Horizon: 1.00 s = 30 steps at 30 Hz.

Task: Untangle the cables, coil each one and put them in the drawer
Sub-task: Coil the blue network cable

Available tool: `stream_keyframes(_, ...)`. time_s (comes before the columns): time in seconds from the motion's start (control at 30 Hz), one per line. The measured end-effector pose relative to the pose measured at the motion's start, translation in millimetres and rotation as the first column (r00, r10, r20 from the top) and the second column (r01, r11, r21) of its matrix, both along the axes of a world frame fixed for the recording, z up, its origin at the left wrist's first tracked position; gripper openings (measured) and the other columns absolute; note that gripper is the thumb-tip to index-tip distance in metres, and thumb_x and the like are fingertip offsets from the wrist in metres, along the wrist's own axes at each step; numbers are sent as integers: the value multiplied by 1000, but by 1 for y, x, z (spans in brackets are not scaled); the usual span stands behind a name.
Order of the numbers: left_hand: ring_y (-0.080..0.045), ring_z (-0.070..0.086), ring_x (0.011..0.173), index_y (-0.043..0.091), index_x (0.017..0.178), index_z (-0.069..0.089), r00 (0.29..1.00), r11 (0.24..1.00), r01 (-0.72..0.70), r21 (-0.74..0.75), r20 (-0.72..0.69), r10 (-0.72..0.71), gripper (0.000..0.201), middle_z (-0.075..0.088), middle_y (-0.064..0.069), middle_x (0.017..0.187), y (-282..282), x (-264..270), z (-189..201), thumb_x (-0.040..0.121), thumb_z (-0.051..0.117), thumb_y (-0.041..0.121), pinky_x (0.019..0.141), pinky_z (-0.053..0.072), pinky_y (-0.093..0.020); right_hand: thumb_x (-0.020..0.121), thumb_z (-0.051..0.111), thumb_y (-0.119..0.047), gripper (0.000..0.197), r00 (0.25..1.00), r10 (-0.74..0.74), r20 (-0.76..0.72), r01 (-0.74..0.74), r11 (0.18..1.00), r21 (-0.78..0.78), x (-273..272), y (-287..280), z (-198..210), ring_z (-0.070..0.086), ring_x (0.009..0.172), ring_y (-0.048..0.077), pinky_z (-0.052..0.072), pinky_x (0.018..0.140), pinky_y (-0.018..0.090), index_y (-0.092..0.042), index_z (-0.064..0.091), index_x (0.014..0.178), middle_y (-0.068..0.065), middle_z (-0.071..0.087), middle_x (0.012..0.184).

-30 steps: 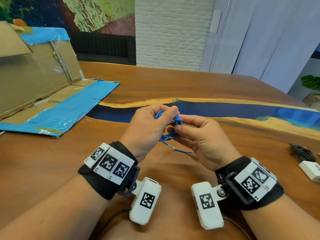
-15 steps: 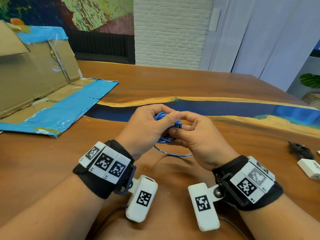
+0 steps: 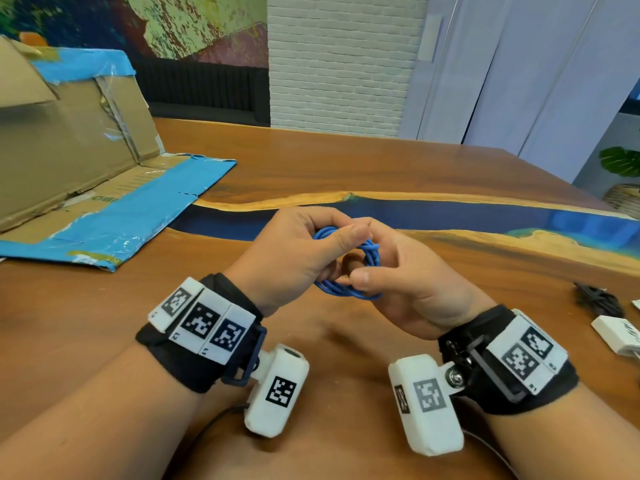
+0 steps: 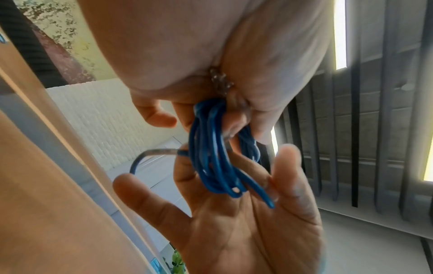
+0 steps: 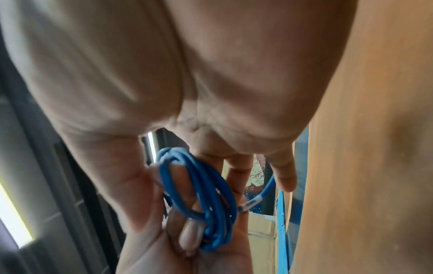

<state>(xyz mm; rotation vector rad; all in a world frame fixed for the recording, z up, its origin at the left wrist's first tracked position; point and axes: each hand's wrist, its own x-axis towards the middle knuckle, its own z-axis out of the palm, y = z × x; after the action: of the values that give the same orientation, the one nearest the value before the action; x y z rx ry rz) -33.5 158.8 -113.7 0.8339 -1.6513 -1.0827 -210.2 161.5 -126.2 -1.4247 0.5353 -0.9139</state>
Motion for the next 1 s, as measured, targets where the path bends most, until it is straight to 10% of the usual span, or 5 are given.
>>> stream_keyframes(0.27, -18, 28, 52, 1, 98, 73, 986, 990, -114, 77, -109, 122, 28, 41, 6, 49, -10, 3, -5, 98, 61, 26, 54, 24, -35, 86, 73, 8, 58, 896, -406, -179, 358, 900, -248, 8, -6, -5, 72, 102, 17, 60, 88, 36, -21, 56, 133, 8, 76, 103)
stream_keyframes(0.37, -16, 31, 51, 5, 99, 74, 982, 988, -143, 56, -118, 149, 27, 41, 7, 49, -11, 2, -5, 98, 61, 28, 54, 28, -32, 83, 77, 0, 47, 801, -562, -206, 475, 806, -353, 8, -7, -3, 67, 79, 15, 59, 72, 34, -22, 61, 122, 18, 69, 90)
stream_keyframes(0.6, -11, 43, 52, 13, 98, 70, 959, 970, -241, 37, -144, 244, 22, 46, 9, 49, -21, 6, -10, 101, 58, 32, 54, 41, -19, 92, 69, -1, 32, 867, -498, 3, 497, 865, -68, 12, -9, -7, 72, 73, 22, 60, 73, 36, -14, 63, 122, 11, 74, 73)
stream_keyframes(0.83, -15, 48, 56, 7, 87, 65, 917, 926, -372, 65, -126, 378, 41, 51, 5, 49, -27, 9, -11, 102, 53, 43, 67, 44, -30, 105, 48, -7, 11, 929, -368, -28, 369, 928, 46, 9, -7, -5, 33, 44, 16, 49, 57, 36, -10, 54, 115, -2, 36, 54)
stream_keyframes(1.0, -15, 41, 55, 15, 84, 60, 897, 922, -343, 181, -228, 379, 38, 38, 10, 46, -25, 9, -5, 105, 46, 44, 65, 39, -34, 102, 58, -7, 13, 895, -391, -214, 367, 919, -144, 5, -8, -6, 49, 52, 21, 46, 52, 32, -8, 70, 99, 6, 66, 71)
